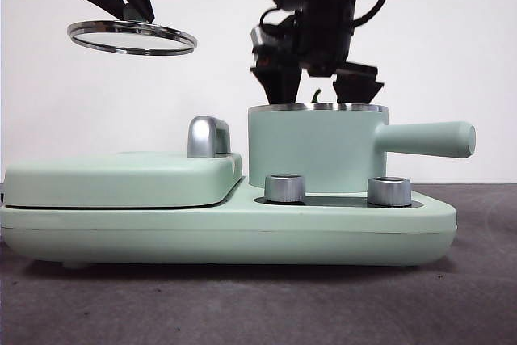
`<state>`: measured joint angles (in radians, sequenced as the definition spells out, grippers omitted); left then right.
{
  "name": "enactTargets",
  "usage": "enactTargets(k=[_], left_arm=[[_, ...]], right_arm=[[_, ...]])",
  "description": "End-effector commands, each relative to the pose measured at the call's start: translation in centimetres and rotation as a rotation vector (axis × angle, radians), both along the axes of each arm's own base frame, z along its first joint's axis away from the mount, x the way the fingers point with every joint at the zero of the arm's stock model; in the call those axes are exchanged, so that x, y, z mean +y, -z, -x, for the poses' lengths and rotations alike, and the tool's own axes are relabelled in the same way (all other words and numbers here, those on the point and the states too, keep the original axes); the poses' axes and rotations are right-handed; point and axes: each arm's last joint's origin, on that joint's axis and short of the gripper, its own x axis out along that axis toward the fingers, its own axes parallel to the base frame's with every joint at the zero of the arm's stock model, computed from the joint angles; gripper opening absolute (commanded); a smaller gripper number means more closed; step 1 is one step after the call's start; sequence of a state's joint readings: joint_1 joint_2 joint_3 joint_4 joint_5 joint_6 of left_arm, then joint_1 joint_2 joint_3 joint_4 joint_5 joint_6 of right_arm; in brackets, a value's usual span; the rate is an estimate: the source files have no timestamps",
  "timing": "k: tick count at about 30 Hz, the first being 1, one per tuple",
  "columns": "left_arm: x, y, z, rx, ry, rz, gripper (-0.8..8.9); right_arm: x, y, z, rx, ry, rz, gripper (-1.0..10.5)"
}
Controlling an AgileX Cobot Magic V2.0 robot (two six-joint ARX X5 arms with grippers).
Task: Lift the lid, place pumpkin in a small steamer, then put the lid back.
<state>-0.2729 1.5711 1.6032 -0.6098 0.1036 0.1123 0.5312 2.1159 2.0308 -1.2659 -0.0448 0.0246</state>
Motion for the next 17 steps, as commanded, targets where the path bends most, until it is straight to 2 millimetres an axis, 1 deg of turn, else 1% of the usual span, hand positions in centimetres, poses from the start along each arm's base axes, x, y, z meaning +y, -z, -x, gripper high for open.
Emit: enactTargets(k=[1,4,11,17], left_arm=[[0.0,-1.3,0.2,-0.057,0.004,0.015,0.80],[0.0,-1.3,0.2,-0.057,0.004,0.015,0.80],[0.0,-1.3,0.2,-0.057,0.004,0.015,0.80],[0.0,-1.3,0.2,-0.057,0.004,0.015,0.80]], right_arm=[[0.7,0.8,-0.5,-0.007,-0.019,0.024,3.7],[0.7,1.6,-0.8,0.004,-0.014,0.043,3.7],[0.8,1.7,-0.9,-0.003,-0.015,0.041,3.7],[1.0,2.4,-1.1,0.015,-0.015,0.054,3.7]])
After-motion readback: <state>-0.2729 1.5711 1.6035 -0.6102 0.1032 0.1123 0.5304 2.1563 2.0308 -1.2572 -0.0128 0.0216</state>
